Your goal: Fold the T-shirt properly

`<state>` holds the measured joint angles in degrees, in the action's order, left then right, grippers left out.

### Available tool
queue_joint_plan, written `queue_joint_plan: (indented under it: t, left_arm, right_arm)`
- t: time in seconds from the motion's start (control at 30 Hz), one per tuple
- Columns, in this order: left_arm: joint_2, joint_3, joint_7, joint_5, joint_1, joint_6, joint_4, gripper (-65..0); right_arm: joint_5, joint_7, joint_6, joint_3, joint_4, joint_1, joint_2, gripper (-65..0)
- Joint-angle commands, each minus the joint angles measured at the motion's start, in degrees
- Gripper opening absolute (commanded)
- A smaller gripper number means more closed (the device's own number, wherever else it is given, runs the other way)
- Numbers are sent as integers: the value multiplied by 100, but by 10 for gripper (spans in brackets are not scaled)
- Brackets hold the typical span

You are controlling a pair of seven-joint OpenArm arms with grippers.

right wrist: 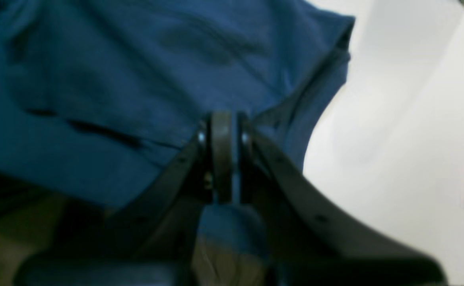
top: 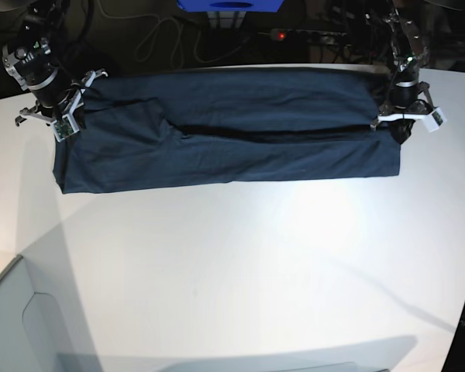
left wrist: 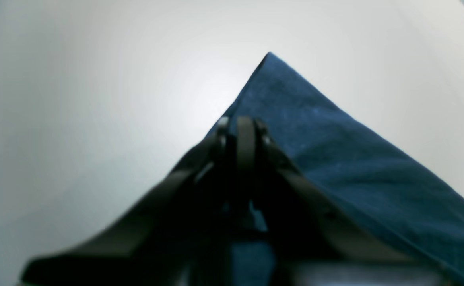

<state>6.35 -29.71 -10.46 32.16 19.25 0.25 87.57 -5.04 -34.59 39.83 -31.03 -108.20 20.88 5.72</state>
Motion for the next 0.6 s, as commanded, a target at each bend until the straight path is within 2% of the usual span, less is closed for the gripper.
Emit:
queue_joint_plan:
  t: [0.0, 0.07, 0.17, 0.57]
  left_arm:
    - [46, -22, 136, 32, 5, -30, 118, -559]
    - [20, -31, 136, 32, 32, -30, 135, -489]
    - [29, -31, 154, 32, 128, -21, 144, -429]
    - [55, -40, 180, 32, 278, -21, 452, -424]
  right_arm:
    - [77, 149, 17, -14, 108, -185, 75, -644]
    - [77, 149, 17, -23, 557, -475, 83, -644]
    - [77, 149, 17, -49, 1102, -818, 119, -644]
    - [77, 228, 17, -31, 2403, -1258, 303, -645]
